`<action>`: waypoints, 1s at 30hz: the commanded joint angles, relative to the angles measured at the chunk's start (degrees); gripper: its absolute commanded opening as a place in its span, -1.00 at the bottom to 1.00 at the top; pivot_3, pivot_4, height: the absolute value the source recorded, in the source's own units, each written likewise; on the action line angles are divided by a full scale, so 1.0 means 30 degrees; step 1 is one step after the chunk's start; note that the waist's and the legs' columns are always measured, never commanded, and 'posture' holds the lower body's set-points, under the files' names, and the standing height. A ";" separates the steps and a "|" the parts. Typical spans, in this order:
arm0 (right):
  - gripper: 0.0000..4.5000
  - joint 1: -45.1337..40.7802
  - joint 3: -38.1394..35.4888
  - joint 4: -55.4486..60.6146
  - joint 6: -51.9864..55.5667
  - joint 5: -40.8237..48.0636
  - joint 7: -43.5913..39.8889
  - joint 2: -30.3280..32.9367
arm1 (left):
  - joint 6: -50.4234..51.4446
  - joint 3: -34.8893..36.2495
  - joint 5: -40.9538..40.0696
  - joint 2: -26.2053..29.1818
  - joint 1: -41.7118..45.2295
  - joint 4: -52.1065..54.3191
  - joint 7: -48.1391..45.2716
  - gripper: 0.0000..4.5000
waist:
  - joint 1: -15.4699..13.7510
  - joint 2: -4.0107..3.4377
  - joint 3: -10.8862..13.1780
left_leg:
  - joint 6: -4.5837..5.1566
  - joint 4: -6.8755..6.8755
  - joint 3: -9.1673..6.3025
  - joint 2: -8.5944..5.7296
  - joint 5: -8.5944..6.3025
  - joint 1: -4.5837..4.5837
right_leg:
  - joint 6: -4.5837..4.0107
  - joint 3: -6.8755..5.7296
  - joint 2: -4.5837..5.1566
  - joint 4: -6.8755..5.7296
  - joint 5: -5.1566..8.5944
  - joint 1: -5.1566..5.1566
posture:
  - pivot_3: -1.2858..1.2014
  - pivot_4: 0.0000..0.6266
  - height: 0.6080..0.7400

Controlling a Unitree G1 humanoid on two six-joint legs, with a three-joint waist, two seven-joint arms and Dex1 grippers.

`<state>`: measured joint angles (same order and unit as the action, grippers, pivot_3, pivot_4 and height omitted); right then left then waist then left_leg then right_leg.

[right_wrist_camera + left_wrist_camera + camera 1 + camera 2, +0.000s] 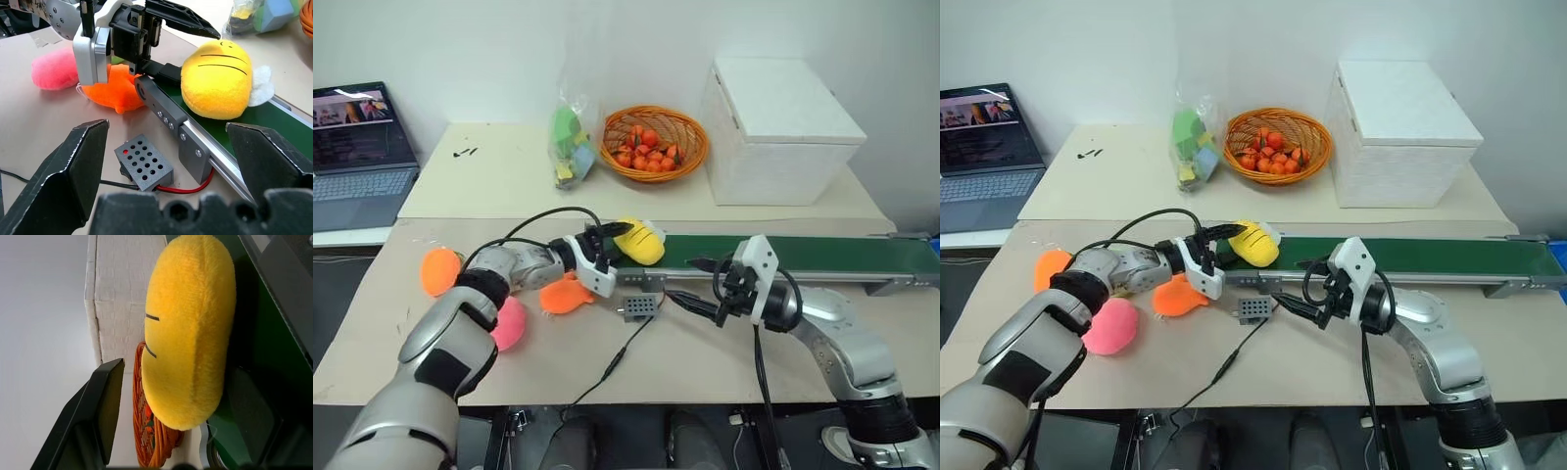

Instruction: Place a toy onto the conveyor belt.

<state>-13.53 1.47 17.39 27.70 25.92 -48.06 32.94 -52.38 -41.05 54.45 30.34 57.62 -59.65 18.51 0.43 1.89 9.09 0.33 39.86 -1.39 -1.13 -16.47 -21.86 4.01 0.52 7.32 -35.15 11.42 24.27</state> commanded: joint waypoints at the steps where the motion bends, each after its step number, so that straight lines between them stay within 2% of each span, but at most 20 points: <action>1: 1.00 -0.0402 -0.0228 0.0135 -0.0586 0.0168 -0.0319 -0.0029 | -0.0134 0.0246 -0.0200 0.0665 -0.0435 0.0404 -0.0395 0.51 | 0.0088 0.0000 0.0000 | 0.0000 0.0000 0.0000 0.0000 0.0000 -0.0006 | 0.0000 0.0002 0.0000 0.0001 0.0000 0.0006 | 0.03 -0.52 0.80; 12: 1.00 -0.0138 -0.1125 0.0456 -0.1156 0.0646 -0.0830 -0.0068 | -0.1078 0.2419 -0.2646 0.3658 -0.2036 0.2935 -0.2899 0.51 | 0.0127 -0.0002 0.0000 | -0.0001 0.0003 -0.0002 0.0002 0.0001 -0.0016 | 0.0000 0.0005 0.0000 -0.0015 0.0000 0.0027 | 0.03 -0.52 0.80; 19: 1.00 0.1423 -0.2760 0.1569 -0.2345 0.2838 -0.1542 -0.0882 | -0.0746 0.4456 -0.5189 0.4068 -0.3087 0.3722 -0.4857 0.51 | -0.0047 -0.0002 0.0000 | -0.0001 0.0010 -0.0022 0.0002 0.0000 -0.0049 | 0.0000 -0.0017 0.0000 -0.0006 0.0000 0.0033 | 0.03 -0.52 0.80; 25: 1.00 0.2254 -0.2981 0.2038 -0.2885 0.3458 -0.1476 -0.1262 | 0.0227 0.6686 -1.0504 0.3280 -0.4555 0.4170 -0.9184 0.51 | 0.0101 -0.0009 -0.0004 | -0.0002 0.0014 -0.0017 0.0006 0.0001 -0.0010 | 0.0000 -0.0005 0.0001 -0.0037 0.0000 0.0022 | 0.03 -0.52 0.80; 30: 1.00 0.2553 -0.2864 0.2029 -0.2998 0.3422 -0.1288 -0.1364 | 0.3888 0.9486 -1.7341 0.2143 -0.7008 0.7336 -1.3515 0.51 | 0.0194 -0.0012 -0.0005 | 0.0001 0.0015 -0.0019 0.0010 0.0000 -0.0002 | 0.0000 0.0019 0.0001 -0.0060 0.0000 0.0033 | 0.03 -0.52 0.80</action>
<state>-5.75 -5.87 21.45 20.31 35.05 -52.16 28.87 -45.42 -16.85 10.70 37.25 37.59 -42.98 -18.43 1.01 1.85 9.08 0.33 39.91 -1.45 -1.10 -16.47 -21.86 4.00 0.59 7.33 -35.33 11.42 24.37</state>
